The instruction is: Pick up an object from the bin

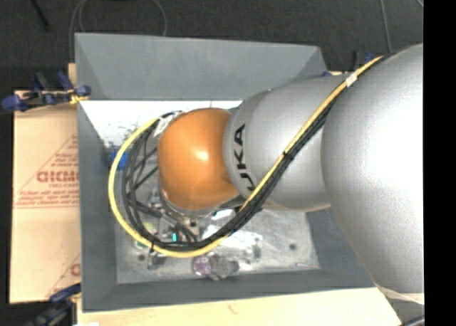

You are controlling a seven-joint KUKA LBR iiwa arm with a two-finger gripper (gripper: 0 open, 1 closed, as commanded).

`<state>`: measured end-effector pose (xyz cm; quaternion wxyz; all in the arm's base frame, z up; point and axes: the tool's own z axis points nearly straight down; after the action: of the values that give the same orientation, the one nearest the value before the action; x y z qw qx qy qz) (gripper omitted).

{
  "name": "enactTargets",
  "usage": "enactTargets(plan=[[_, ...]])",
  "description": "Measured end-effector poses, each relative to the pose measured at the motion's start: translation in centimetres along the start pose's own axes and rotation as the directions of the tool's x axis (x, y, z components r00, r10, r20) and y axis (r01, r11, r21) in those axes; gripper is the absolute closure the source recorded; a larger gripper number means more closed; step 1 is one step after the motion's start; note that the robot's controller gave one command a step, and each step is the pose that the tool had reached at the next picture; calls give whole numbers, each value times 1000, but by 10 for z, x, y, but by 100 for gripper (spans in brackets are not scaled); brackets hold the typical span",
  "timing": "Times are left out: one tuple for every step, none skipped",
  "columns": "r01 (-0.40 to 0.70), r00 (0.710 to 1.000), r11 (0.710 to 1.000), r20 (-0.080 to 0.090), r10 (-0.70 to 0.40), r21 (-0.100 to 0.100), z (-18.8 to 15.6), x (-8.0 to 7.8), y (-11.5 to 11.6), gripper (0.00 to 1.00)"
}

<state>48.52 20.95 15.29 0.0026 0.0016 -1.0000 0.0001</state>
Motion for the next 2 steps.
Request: enactTargets(plan=[[330, 944, 944, 6, -330, 2, 79, -23, 4, 0], [171, 985, 985, 21, -171, -7, 78, -19, -29, 0]])
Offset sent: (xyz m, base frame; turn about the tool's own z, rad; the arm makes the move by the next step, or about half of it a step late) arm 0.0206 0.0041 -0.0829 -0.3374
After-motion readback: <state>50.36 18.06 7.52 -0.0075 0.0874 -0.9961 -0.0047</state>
